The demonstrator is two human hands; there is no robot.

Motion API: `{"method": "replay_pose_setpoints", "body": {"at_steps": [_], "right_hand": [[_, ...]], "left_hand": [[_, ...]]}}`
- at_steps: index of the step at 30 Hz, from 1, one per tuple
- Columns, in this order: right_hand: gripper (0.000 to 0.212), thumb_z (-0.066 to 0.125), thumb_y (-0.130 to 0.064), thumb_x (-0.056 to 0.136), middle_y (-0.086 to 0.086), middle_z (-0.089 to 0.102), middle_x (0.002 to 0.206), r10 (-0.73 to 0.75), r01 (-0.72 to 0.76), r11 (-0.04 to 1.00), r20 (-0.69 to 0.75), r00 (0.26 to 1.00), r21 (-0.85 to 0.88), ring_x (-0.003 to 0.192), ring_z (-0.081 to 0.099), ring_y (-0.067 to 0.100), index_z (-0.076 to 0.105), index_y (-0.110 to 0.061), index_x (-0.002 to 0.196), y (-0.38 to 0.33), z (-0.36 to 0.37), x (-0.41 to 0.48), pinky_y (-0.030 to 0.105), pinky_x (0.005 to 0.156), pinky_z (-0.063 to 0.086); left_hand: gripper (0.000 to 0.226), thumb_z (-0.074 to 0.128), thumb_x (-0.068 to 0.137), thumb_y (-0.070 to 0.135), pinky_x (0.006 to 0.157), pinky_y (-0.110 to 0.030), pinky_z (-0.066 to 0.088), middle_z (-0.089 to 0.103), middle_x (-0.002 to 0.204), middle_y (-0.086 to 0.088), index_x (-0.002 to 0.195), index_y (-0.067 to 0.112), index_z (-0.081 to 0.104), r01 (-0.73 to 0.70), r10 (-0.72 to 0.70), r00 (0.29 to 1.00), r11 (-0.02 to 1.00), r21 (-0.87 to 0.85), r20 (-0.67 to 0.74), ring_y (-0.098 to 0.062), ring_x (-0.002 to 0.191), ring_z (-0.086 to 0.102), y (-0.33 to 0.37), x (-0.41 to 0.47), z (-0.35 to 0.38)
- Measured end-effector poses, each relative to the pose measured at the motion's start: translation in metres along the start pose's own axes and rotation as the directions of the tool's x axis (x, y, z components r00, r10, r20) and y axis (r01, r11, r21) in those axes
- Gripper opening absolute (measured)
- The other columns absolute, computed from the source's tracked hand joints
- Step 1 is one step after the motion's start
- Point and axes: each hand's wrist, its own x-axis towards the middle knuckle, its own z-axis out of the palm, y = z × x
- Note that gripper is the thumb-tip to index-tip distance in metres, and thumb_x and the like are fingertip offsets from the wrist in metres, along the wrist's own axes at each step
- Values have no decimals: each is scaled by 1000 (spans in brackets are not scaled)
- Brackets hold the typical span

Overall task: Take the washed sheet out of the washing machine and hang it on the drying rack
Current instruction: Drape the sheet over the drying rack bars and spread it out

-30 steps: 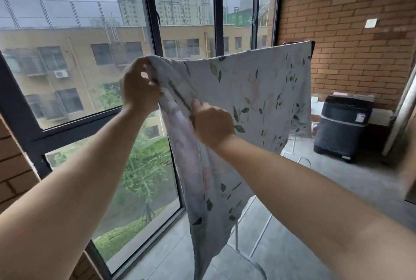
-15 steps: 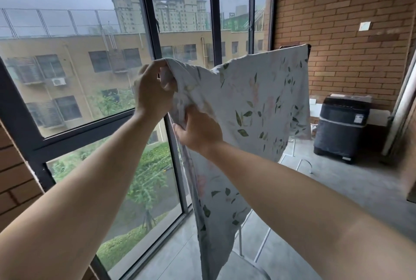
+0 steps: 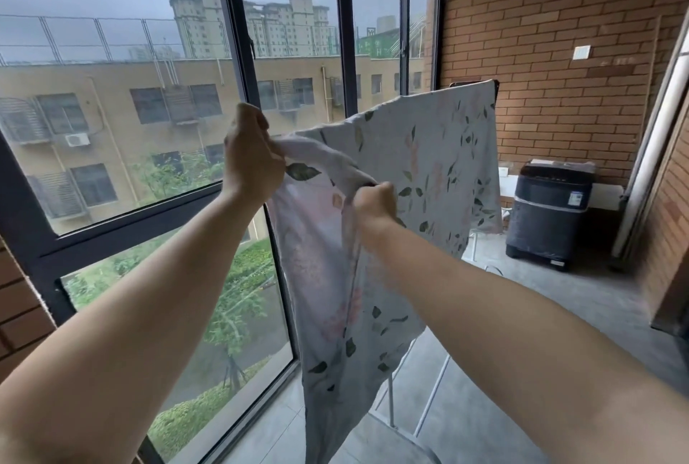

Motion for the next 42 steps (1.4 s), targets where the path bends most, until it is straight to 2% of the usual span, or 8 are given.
{"method": "replay_pose_setpoints", "body": {"at_steps": [5, 14, 19, 24, 27, 30, 35, 42], "right_hand": [[14, 48, -24, 99, 1, 56, 86, -353, 337, 911, -30, 935, -236, 82, 60, 33, 39, -15, 101, 1, -50, 24, 34, 63, 37], [21, 48, -15, 97, 9, 53, 96, -819, 697, 113, 330, 469, -709, 58, 48, 27, 33, -20, 111, -10, -105, 68, 35, 49, 47], [30, 50, -2, 90, 14, 50, 104, -822, 604, 159, 235, 520, -781, 76, 48, 28, 46, -11, 119, -8, -124, 100, 29, 56, 32], [12, 58, -8, 87, 4, 59, 88, -529, 293, 502, -21, 849, -814, 65, 52, 26, 54, -17, 95, 2, -144, 132, 26, 55, 34], [13, 58, -2, 90, 6, 64, 75, -97, 32, 960, -223, 970, -280, 37, 59, 16, 61, -14, 85, -4, -150, 159, 17, 36, 41], [23, 45, 5, 95, 9, 62, 84, 228, -126, 870, -162, 960, 477, 50, 68, 24, 56, -11, 83, -5, -146, 184, 27, 39, 53], [27, 54, 2, 84, 8, 59, 120, -241, 226, 970, -528, 815, -94, 97, 58, 21, 59, -16, 103, 14, -139, 210, 26, 71, 43], [40, 81, -36, 74, 19, 49, 121, -785, 607, 606, -265, 560, -514, 100, 45, 15, 61, -10, 98, 48, -130, 261, 23, 73, 40]], "left_hand": [[37, 50, 80, -15, 76, -28, 44, 52, 111, -21, 113, 2, 58, -19, 12, 998, 994, 111, 60, -30, 91, 53, -12, -2, 17], [36, 44, 99, 46, 65, -49, 60, 54, 100, -11, 101, 10, 49, 574, -558, 819, 798, -183, 136, -32, 86, 61, -18, 12, 67], [44, 43, 99, 50, 67, -35, 35, 53, 92, -11, 104, 7, 50, 553, -552, 833, 825, -117, 44, -29, 82, 50, -21, 12, 90], [29, 62, 91, 41, 70, -33, 39, 61, 96, -7, 101, 14, 59, 313, -314, 949, 949, 26, 35, -25, 84, 52, -40, 16, 113], [28, 69, 88, 35, 78, -36, 42, 63, 103, -8, 104, 14, 62, 193, -198, 979, 978, 84, 45, -26, 93, 54, -43, 21, 130], [22, 63, 91, 23, 88, -41, 45, 63, 111, -12, 111, 13, 63, 82, -91, 995, 985, 151, 49, -32, 104, 54, -50, 27, 151], [35, 47, 89, 0, 95, -43, 44, 57, 119, -16, 118, 10, 63, 122, -121, 993, 982, 145, -15, -35, 113, 49, -63, 42, 188], [29, 39, 94, 12, 84, -38, 38, 58, 116, -21, 109, 6, 63, 402, -399, 915, 914, 56, -56, -36, 106, 50, -57, 73, 233]]}}
